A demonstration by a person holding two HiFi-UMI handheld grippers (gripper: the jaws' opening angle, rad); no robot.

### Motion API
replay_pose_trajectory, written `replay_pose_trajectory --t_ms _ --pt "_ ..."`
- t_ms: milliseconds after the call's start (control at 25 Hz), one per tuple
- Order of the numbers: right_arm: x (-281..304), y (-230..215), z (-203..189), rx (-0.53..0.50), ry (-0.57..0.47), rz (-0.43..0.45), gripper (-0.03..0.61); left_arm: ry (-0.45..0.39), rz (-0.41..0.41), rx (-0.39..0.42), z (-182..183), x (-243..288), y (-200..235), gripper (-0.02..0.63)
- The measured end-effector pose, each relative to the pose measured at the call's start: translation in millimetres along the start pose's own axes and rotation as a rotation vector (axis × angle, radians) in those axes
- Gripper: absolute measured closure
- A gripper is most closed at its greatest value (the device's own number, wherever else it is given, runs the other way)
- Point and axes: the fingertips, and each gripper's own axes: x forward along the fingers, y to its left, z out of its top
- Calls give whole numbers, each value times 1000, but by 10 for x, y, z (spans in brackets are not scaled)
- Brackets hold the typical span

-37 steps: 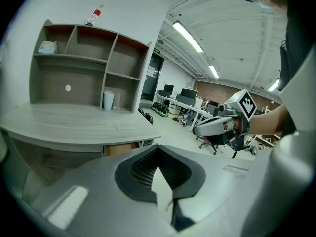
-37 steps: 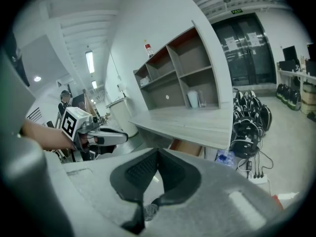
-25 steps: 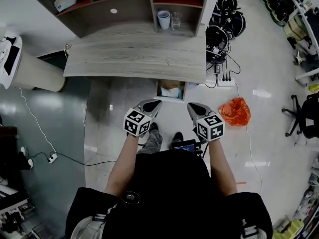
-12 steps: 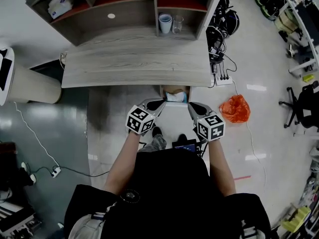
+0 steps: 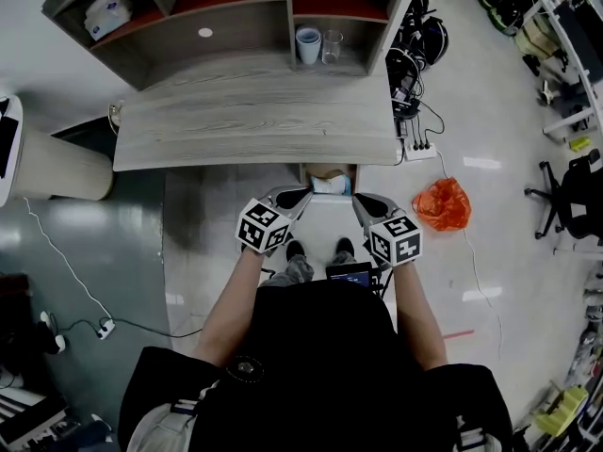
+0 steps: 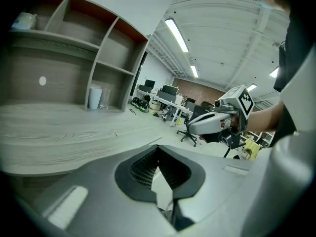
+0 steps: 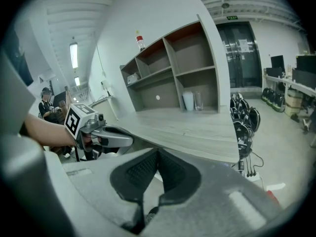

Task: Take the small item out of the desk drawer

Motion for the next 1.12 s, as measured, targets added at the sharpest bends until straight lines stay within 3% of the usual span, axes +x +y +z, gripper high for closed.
replay_pose_trajectory --t_ms 640,1120 --pt "8 -186 156 -54 6 86 577 -28 61 1 211 140 -97 612" --pt "43 -248 129 -43 22 105 577 -14 73 -19 188 199 -71 612"
